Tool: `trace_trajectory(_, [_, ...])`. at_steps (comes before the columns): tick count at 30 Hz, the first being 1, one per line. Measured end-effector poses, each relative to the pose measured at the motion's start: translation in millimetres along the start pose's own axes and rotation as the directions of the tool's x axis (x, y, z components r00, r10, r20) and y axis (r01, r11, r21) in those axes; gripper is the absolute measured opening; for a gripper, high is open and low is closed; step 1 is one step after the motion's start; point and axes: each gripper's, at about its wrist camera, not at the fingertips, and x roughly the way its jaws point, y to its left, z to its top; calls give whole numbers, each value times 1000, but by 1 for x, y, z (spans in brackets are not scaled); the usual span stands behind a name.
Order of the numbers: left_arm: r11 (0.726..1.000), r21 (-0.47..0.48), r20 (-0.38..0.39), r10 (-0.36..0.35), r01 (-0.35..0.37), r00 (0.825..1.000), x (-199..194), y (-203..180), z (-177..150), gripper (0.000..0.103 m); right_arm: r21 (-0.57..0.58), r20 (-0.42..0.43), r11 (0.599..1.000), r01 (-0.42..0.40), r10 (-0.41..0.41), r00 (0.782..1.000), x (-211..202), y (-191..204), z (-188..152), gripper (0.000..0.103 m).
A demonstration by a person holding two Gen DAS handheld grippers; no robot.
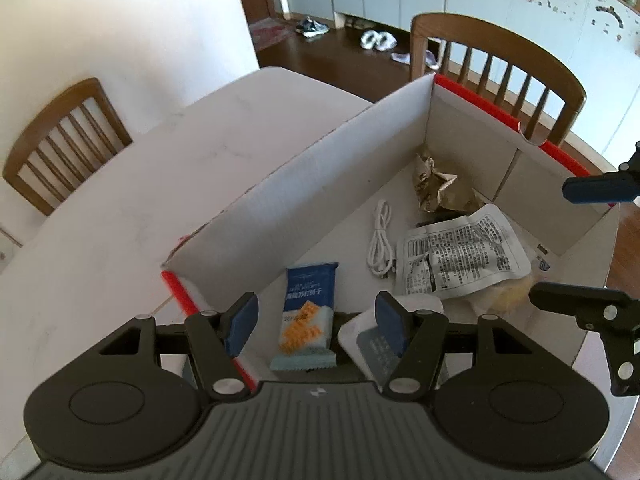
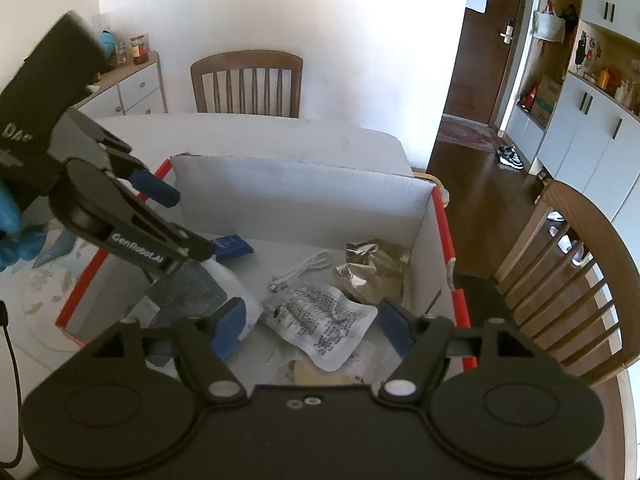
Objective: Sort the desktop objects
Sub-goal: 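Open both tools to drop the foil bag and biscuit packet into the box, then withdraw both tools from the box back over the table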
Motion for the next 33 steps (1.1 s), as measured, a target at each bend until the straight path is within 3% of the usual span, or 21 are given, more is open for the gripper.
trace_trajectory(6, [998,-57,69,30,-27,997,-22,7,-10,82,7,12,1000,-17,17,1000,-10,7,-2,81])
trace_trajectory(16, [994,-104,173,5,14,985,-67,12,-38,89,4,35,999,-49,49,998,-25,27,-2,98])
trace_trajectory(19, [992,-120,194,-1,25,981,-80,19,-52,98,-4,44,999,-51,51,998,-31,37,-1,100])
trace_trajectory(33, [987,-155,278,6,39,961,-134,79,-133,103,25,81,999,-45,43,996,-50,124,-1,101])
